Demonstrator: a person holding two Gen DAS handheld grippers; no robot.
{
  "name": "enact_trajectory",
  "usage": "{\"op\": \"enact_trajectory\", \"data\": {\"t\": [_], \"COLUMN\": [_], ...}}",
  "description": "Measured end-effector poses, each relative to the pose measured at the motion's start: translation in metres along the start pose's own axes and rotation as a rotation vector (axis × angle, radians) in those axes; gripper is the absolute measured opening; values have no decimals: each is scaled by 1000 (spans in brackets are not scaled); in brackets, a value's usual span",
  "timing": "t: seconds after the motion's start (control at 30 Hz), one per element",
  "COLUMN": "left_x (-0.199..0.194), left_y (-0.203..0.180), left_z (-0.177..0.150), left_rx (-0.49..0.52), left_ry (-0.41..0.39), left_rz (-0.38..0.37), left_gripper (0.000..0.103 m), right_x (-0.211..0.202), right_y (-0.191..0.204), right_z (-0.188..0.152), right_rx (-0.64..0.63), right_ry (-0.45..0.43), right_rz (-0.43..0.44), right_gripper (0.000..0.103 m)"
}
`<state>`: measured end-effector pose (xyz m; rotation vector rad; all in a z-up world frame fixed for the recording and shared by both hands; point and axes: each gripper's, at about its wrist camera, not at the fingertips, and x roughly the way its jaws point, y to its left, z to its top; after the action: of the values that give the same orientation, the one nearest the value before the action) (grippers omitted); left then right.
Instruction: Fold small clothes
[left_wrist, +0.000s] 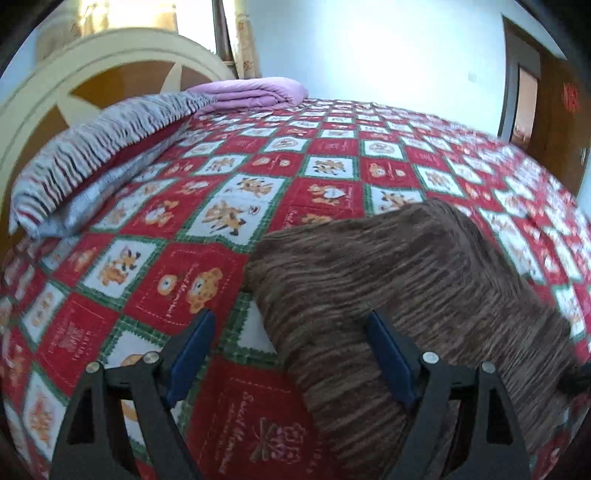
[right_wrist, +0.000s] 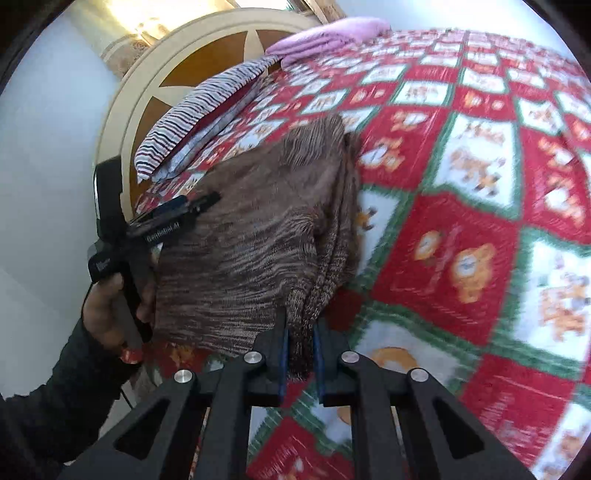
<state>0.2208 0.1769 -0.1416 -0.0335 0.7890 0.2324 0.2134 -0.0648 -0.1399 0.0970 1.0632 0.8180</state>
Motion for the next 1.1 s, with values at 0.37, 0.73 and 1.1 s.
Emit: {"op": "enact_trajectory", "data": {"t": [0.37,0.73,1.1], "left_x": [10,-92,-169], "left_y": [-4,-10,-20], "left_z": [-12,-39,-24], "left_rx": [22,15,14], "left_ry": [-2,-50,-226], "left_rz": [83,35,-56], "left_gripper": [103,103,103], "right_x": [7,-71,-131], "right_y": [-47,19,104], "right_z": [-26,-51,-68], "right_rx": [168,53,-147], "right_ry": [-12,-253,-511], "right_rz": [61,-186,-333], "right_gripper": [11,43,59]}}
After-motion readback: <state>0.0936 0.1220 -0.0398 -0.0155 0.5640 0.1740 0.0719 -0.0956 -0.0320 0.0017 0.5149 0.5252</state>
